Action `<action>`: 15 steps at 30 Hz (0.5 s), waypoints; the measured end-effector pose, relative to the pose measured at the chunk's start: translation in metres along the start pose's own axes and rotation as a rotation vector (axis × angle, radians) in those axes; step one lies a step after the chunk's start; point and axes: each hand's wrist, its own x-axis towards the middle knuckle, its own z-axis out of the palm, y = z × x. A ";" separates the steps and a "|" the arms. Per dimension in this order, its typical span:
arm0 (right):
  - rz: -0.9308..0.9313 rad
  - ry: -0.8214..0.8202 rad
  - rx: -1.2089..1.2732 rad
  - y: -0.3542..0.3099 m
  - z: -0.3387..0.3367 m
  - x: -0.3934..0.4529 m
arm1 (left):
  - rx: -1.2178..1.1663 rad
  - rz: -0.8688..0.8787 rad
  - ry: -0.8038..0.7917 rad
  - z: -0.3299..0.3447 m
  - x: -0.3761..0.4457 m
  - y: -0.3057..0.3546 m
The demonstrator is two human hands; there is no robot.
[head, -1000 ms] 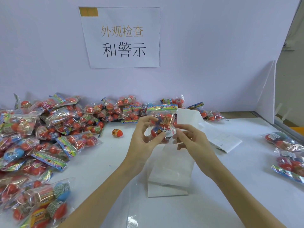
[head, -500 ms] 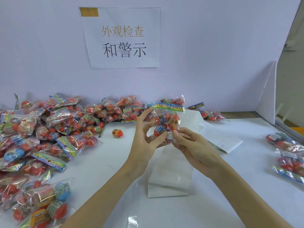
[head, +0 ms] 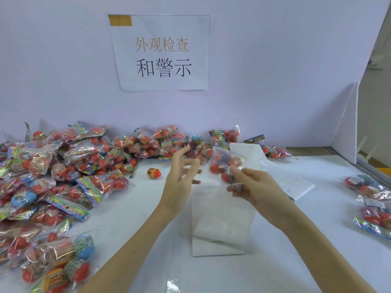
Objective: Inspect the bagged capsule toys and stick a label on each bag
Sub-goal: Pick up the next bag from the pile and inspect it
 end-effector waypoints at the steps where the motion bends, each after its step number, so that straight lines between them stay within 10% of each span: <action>1: -0.017 -0.083 0.207 -0.010 -0.007 -0.001 | 0.106 0.027 0.077 -0.007 0.005 -0.001; 5: -0.098 -0.573 0.953 -0.029 -0.030 -0.009 | 0.916 0.145 0.302 -0.043 0.018 -0.013; 11: 0.033 -0.474 0.574 -0.009 -0.022 0.000 | 1.681 -0.400 0.233 -0.074 0.015 -0.022; 15: 0.104 -0.436 0.485 0.000 -0.017 0.004 | 1.807 -0.313 0.206 -0.086 0.017 -0.024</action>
